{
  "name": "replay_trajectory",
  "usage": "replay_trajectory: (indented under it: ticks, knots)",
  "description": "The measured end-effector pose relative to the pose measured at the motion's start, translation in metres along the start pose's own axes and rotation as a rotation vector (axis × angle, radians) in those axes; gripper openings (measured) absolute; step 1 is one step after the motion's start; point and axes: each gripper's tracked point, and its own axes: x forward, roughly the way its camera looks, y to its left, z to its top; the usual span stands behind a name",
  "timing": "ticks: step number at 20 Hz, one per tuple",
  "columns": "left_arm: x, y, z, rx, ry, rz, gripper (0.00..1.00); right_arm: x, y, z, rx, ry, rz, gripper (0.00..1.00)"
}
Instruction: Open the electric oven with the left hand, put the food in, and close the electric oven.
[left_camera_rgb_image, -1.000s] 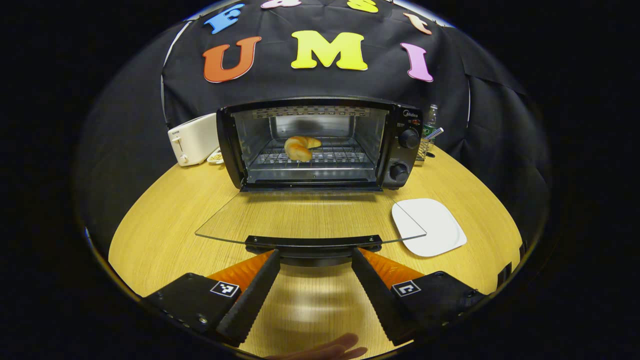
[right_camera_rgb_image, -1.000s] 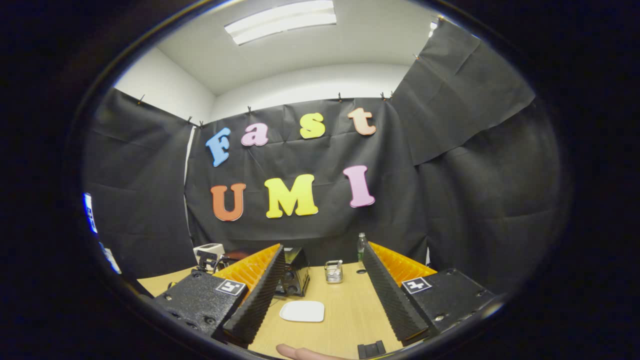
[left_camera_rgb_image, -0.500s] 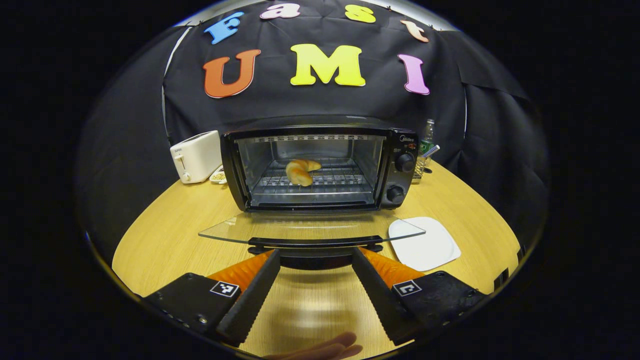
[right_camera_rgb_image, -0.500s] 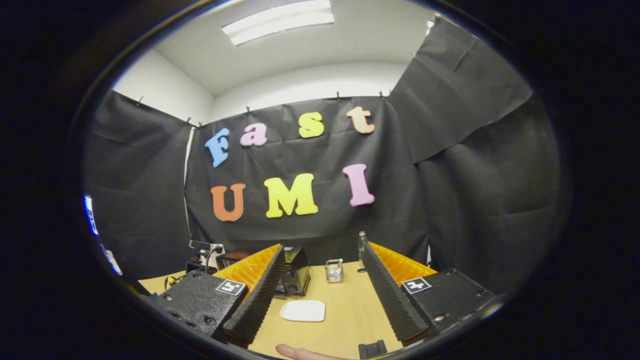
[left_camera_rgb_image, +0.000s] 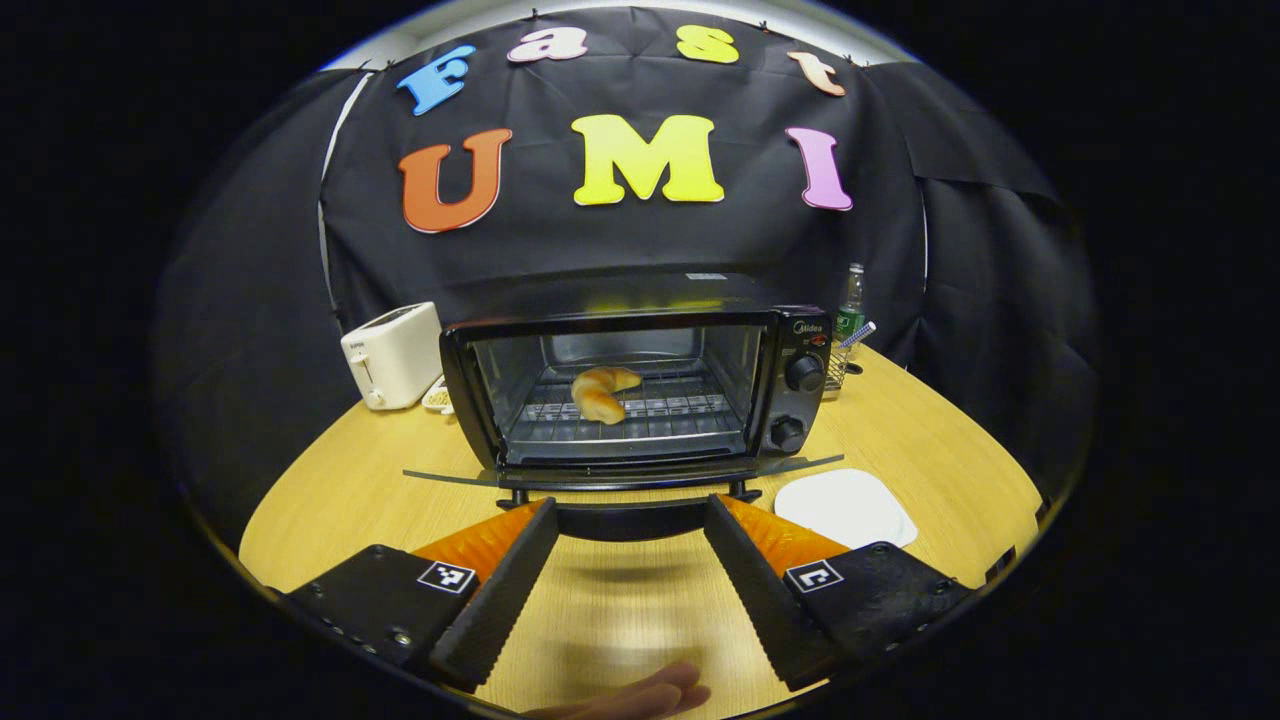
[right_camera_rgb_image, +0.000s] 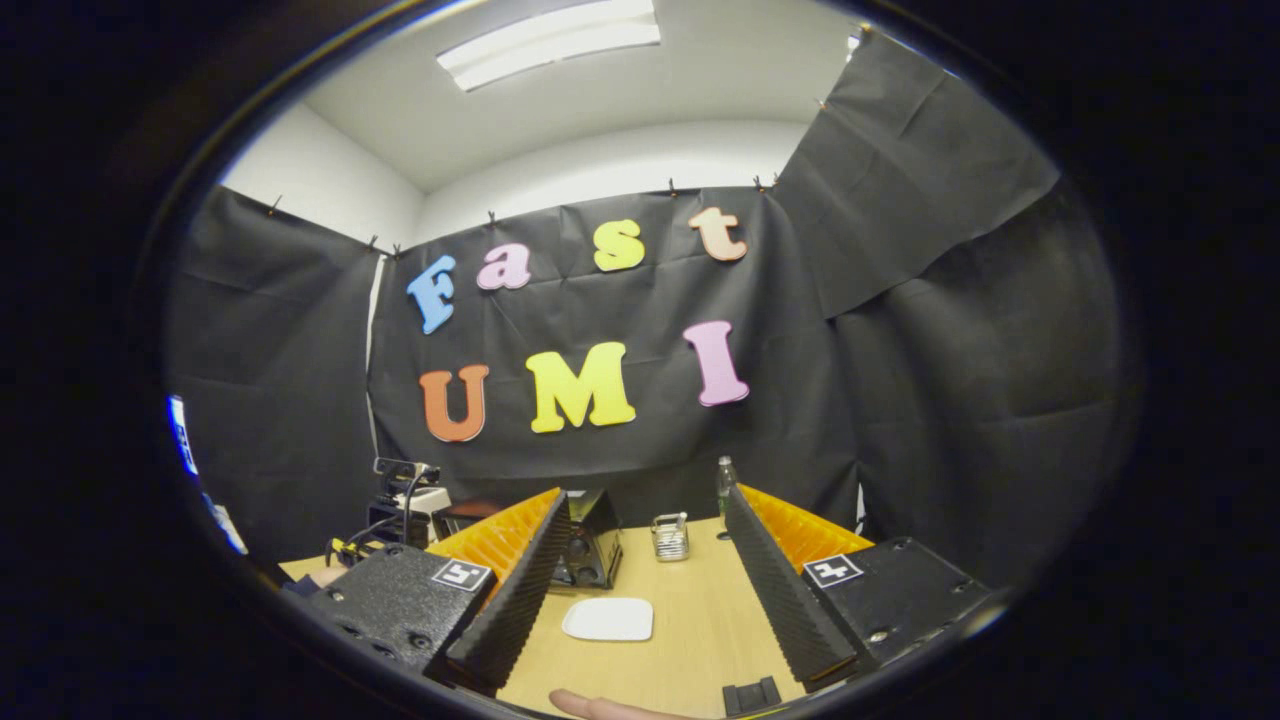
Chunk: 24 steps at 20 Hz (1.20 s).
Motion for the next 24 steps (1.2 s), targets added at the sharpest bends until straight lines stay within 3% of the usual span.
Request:
replay_trajectory:
  ticks: [2, 7, 14, 19, 22, 24]
  knots:
    - [0.003, 0.002, 0.01, 0.019, -0.016, 0.01, 0.98, 0.001, 0.002, -0.003, 0.006, 0.007, 0.005, 0.94]
    - [0.01, 0.002, 0.033, -0.06, -0.065, -0.011, 0.98, 0.004, 0.0, -0.003, 0.022, 0.006, -0.004, 0.94]
    - [-0.014, 0.007, 0.064, -0.065, -0.185, -0.004, 0.98, 0.007, -0.002, -0.006, 0.026, 0.016, -0.007, 0.94]
    - [0.009, 0.011, 0.039, -0.047, -0.073, 0.003, 0.98, 0.007, 0.001, -0.007, 0.025, 0.02, 0.002, 0.94]
    - [0.021, 0.009, 0.041, -0.079, -0.072, -0.014, 0.97, 0.01, 0.0, -0.009, 0.027, 0.023, -0.001, 0.94]
    - [0.028, 0.022, 0.044, -0.095, -0.079, 0.019, 0.97, 0.011, -0.003, -0.011, 0.032, 0.03, -0.003, 0.94]
